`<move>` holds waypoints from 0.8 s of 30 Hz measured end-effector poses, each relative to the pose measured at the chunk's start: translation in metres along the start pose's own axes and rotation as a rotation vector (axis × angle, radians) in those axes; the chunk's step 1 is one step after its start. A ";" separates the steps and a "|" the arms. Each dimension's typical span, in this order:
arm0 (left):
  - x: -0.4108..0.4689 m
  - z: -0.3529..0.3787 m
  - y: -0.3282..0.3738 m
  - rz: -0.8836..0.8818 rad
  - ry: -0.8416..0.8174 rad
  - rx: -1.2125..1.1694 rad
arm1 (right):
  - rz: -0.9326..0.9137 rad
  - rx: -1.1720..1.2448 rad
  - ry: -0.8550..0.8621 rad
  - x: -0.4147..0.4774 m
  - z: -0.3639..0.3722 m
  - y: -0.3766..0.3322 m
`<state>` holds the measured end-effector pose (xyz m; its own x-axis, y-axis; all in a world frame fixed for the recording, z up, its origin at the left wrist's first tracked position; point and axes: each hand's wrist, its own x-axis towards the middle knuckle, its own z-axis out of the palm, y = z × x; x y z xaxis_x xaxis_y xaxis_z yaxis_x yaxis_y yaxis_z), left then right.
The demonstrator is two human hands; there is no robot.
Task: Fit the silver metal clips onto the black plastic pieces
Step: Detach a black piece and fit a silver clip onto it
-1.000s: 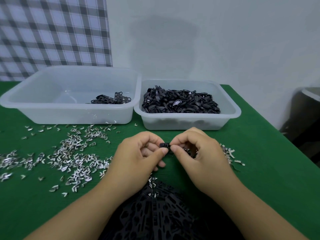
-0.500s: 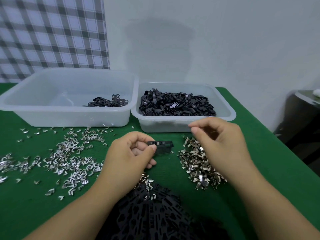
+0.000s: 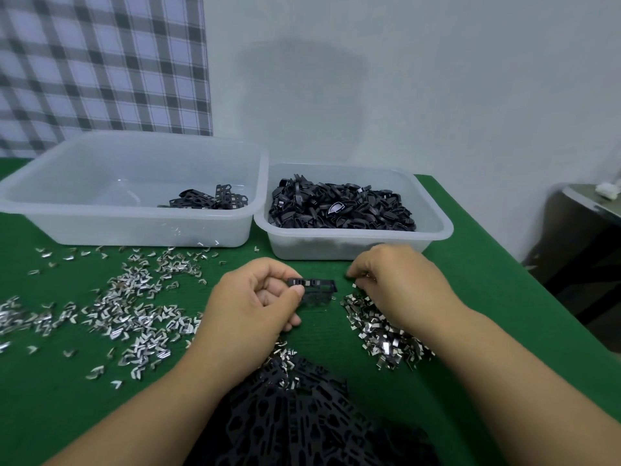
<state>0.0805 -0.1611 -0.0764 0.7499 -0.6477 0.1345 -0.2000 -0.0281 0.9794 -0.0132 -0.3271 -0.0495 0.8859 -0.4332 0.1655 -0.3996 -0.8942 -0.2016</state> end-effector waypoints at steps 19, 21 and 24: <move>0.000 0.000 -0.007 0.107 0.015 0.160 | 0.073 0.760 0.225 -0.030 0.003 -0.030; -0.001 0.000 -0.008 0.132 -0.005 0.201 | 0.096 0.882 0.237 -0.032 0.008 -0.033; -0.001 0.001 -0.008 0.139 -0.025 0.222 | 0.070 0.920 0.278 -0.035 0.009 -0.033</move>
<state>0.0811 -0.1611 -0.0846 0.6904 -0.6755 0.2588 -0.4353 -0.1021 0.8945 -0.0294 -0.2816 -0.0577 0.7326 -0.5989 0.3234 -0.0032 -0.4782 -0.8783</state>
